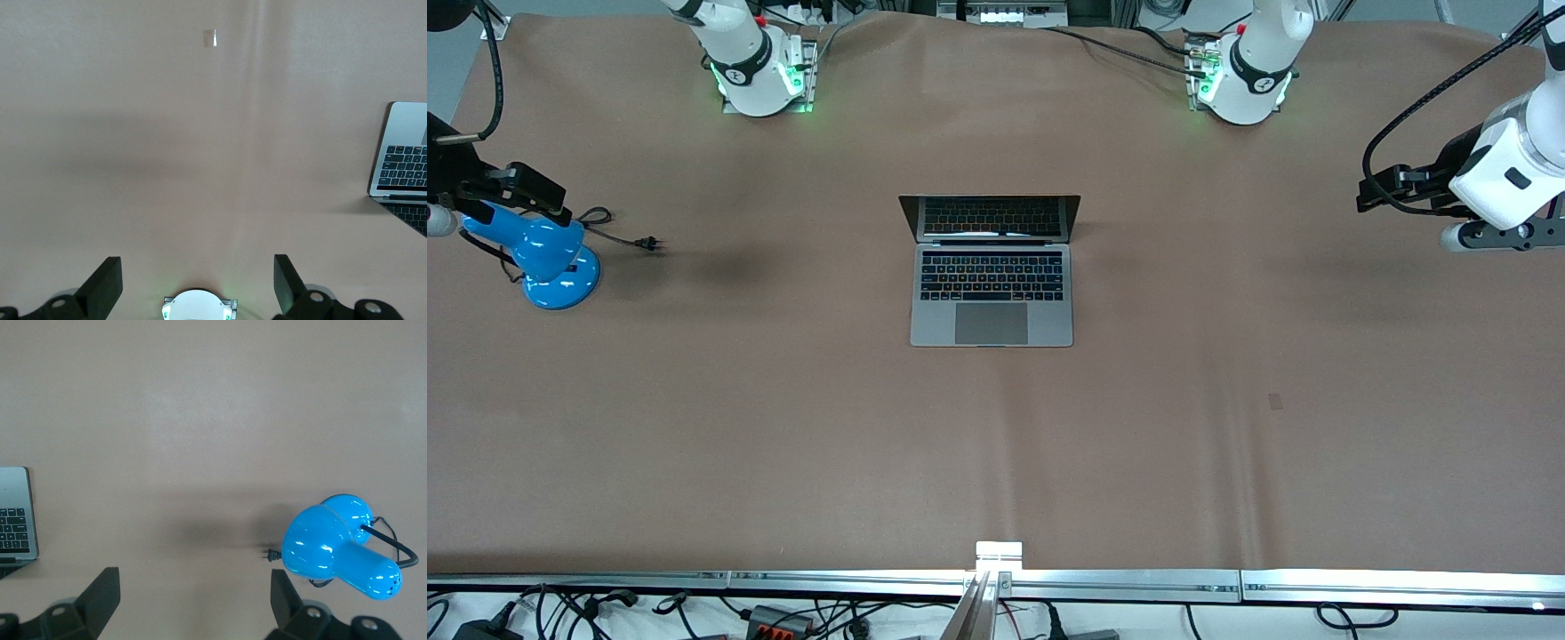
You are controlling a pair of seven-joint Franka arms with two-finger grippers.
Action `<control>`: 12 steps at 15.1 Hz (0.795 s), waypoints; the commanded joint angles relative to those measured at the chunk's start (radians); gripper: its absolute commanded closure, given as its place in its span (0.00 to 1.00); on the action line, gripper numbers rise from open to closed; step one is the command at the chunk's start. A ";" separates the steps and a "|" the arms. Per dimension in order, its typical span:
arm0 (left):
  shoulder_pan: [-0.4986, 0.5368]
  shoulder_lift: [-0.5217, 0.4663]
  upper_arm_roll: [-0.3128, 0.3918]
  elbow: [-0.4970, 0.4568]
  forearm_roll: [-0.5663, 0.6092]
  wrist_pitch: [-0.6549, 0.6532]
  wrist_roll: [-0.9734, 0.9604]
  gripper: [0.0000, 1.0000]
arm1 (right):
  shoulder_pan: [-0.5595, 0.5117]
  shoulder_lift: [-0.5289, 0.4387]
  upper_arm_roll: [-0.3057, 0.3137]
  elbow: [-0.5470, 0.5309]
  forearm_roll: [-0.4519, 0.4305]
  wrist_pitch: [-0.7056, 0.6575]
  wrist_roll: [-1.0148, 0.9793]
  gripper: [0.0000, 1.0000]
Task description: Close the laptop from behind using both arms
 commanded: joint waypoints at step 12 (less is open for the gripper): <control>0.011 0.018 -0.008 0.007 0.015 -0.086 0.030 0.99 | -0.017 0.006 0.016 -0.013 0.003 -0.009 -0.009 1.00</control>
